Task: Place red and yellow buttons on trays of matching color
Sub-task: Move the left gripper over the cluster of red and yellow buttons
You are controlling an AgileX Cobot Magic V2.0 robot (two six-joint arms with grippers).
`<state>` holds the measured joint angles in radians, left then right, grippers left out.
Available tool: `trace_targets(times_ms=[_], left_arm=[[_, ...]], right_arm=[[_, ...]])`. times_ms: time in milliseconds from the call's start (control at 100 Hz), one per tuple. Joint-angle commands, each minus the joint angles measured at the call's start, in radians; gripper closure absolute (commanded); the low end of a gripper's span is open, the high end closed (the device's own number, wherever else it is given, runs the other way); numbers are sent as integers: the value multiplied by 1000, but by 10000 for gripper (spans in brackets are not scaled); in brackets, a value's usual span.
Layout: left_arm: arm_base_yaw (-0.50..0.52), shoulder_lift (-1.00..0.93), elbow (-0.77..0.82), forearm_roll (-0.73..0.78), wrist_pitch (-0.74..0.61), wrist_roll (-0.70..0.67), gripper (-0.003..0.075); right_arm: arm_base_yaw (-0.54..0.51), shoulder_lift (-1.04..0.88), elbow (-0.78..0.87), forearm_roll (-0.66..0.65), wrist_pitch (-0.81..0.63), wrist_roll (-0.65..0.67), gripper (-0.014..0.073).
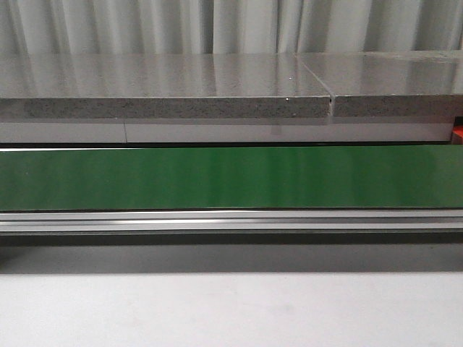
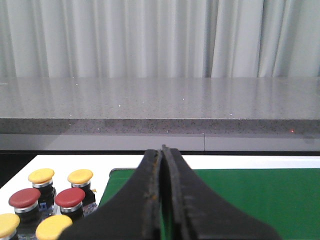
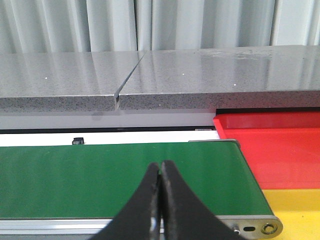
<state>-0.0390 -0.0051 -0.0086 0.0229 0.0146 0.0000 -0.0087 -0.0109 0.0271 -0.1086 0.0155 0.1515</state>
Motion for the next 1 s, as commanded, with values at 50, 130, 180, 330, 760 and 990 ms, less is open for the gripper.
trace_targets(times_ms=[50,130,180,330,760,990], left_arm=[[-8,-40,-54,0,41,0,741],[-8,-40,-97,0,84,0,741],[-8,-36,-121,0,111,0,741],[-8,12,-185,-12,176,0,741],[-8,239,-333,3,302,-11,741],[-8,440,-401,3,336,-11,741]], right_arm=[[3,-10,-14,-1,-83,-2,659],[3,-10,-14,-1,-83,-2,659],[3,-10,-14,-1,-83,-2,659],[3,-10,-14,-1,-83,-2,659],[3,-10,-14,-1,-83,-2,659],[3,-10,-14,-1,-83,-2,659]])
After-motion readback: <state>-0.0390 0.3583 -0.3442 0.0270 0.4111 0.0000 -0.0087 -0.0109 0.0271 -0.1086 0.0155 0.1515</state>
